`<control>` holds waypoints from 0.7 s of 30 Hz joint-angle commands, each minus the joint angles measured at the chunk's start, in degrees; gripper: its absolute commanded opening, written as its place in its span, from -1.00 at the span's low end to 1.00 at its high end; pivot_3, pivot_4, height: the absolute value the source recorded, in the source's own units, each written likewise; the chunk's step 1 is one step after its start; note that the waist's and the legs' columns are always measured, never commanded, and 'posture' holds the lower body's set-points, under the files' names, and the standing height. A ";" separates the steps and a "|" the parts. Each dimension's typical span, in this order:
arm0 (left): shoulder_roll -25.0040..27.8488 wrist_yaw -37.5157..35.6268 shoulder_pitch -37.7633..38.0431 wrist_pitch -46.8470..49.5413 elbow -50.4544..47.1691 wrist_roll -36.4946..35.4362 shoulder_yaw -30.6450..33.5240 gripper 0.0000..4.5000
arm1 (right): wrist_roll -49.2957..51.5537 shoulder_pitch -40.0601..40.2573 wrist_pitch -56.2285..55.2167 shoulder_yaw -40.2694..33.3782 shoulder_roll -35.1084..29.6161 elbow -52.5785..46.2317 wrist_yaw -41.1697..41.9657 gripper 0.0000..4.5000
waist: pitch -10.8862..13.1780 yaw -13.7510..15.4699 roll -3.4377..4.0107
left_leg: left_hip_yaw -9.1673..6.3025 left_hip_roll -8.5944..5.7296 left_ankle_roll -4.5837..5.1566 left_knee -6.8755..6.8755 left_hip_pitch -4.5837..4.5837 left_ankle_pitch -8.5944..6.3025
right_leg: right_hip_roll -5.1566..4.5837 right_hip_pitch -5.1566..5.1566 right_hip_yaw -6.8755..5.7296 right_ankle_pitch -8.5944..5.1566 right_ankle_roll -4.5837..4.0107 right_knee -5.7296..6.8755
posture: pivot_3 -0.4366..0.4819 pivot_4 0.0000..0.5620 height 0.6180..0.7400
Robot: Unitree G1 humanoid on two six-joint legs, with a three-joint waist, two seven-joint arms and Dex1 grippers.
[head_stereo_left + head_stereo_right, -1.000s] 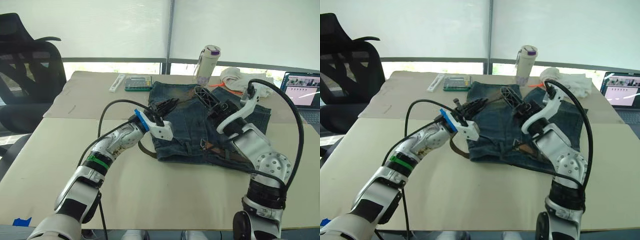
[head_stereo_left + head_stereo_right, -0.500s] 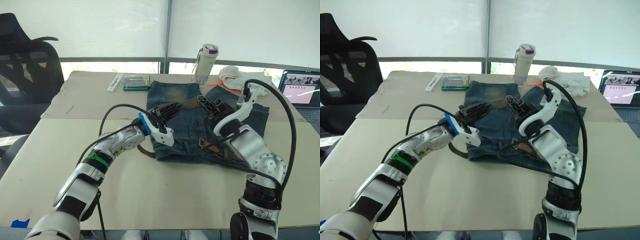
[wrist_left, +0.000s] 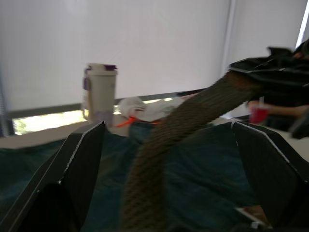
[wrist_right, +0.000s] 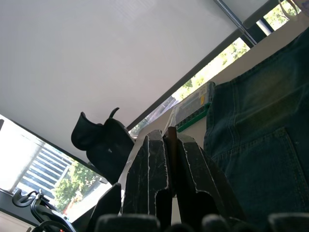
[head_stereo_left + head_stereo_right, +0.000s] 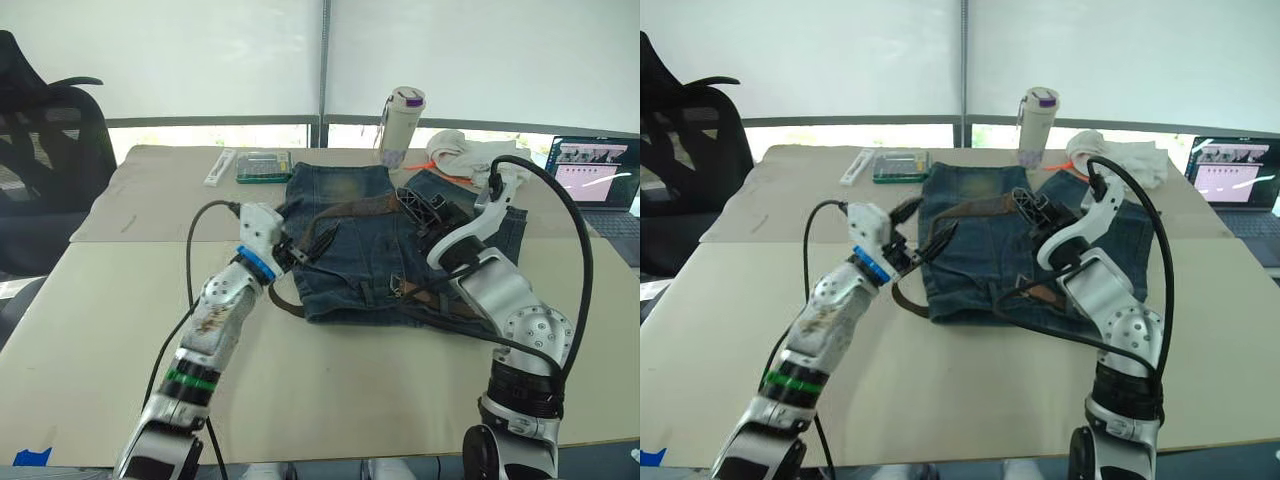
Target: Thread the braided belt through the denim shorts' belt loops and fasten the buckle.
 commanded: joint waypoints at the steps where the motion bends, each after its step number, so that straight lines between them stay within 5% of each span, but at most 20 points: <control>1: -1.29 -0.77 0.28 10.09 -7.59 -11.94 3.25 0.98 | -0.72 -0.13 -2.44 0.70 0.56 -1.77 1.45 -1.00 | 0.00 0.11 0.00 | -0.01 -0.02 0.02 0.02 0.00 -0.01 | 0.00 0.02 0.02 0.00 0.00 -0.01 | -0.05 -0.47 0.95; 9: -6.29 9.85 0.71 25.73 -8.60 -29.42 8.48 0.98 | -2.11 0.28 -3.62 1.57 0.74 -2.21 3.10 -1.00 | 0.00 0.11 0.00 | -0.07 -0.08 0.03 0.04 0.04 -0.02 | 0.03 0.06 0.05 0.00 -0.01 -0.01 | -0.05 -0.47 0.95; 21: -16.25 19.97 -4.44 29.41 2.91 -29.47 13.02 0.98 | -0.68 3.37 -2.98 2.81 0.13 -5.33 4.47 -1.00 | 0.00 0.19 0.00 | -0.09 -0.18 0.02 0.01 0.10 -0.01 | 0.04 0.13 0.08 0.00 -0.01 -0.04 | -0.05 -0.47 0.95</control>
